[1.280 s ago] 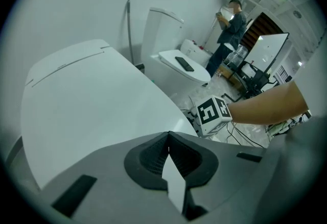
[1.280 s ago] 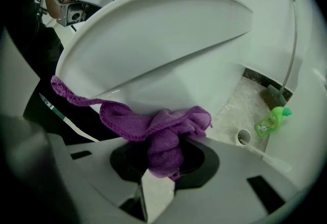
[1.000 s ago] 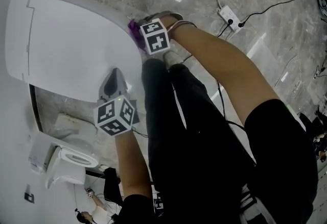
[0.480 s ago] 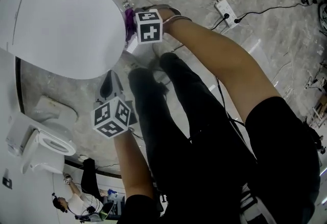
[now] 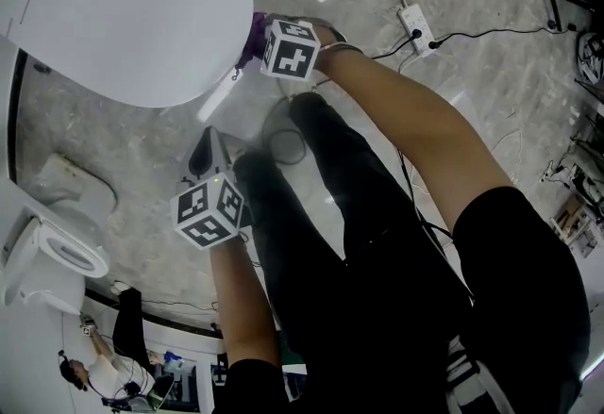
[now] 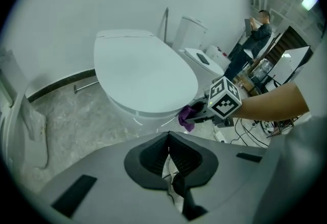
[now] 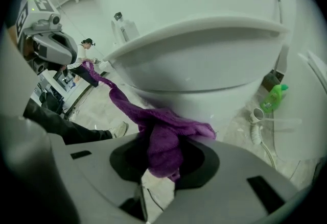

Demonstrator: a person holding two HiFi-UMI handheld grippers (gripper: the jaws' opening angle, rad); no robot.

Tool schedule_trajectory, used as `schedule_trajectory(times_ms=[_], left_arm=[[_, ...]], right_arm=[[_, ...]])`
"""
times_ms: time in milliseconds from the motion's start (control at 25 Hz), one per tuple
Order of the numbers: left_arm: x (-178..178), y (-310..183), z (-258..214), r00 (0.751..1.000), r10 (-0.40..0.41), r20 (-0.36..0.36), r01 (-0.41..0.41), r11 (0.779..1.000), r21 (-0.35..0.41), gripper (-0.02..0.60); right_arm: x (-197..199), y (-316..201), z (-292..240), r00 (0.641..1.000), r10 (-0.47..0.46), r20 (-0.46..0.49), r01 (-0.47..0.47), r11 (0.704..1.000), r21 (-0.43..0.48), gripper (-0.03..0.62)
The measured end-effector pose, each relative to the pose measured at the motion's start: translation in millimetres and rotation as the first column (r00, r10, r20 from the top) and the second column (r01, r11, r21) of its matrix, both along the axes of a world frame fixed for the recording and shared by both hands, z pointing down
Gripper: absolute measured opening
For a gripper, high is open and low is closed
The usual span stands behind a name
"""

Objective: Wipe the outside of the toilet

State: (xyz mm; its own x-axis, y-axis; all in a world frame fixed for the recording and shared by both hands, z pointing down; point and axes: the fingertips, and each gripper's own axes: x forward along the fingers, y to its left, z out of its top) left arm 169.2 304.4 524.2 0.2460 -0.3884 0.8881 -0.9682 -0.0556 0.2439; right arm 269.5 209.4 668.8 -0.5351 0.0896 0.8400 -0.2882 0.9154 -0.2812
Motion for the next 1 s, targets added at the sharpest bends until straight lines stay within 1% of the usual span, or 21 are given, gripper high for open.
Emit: schedule_trajectory(times_ms=[200, 440, 600, 840, 1000], left_arm=[[-25, 31, 5, 1.0, 0.009, -0.022, -0.009, 1.0, -0.003, 0.011], [-57, 53, 5, 0.998, 0.036, -0.046, -0.035, 0.999, 0.02, 0.011], [-90, 63, 3, 0.998, 0.042, -0.048, -0.04, 0.999, 0.034, 0.011], [-124, 80, 12, 0.997, 0.025, -0.074, -0.022, 0.999, 0.038, 0.011], [-158, 96, 13, 0.996, -0.004, -0.094, 0.007, 0.999, 0.036, 0.011]], right_arm=[[-15, 17, 0, 0.996, 0.083, -0.03, -0.082, 0.997, 0.003, 0.109], [-38, 37, -6, 0.982, 0.178, -0.053, -0.176, 0.983, 0.045, 0.109], [-73, 61, -14, 0.982, 0.174, -0.067, -0.171, 0.984, 0.056, 0.109], [-122, 84, -12, 0.979, 0.193, -0.072, -0.188, 0.979, 0.072, 0.109], [-154, 87, -14, 0.969, 0.233, -0.081, -0.226, 0.97, 0.09, 0.109]])
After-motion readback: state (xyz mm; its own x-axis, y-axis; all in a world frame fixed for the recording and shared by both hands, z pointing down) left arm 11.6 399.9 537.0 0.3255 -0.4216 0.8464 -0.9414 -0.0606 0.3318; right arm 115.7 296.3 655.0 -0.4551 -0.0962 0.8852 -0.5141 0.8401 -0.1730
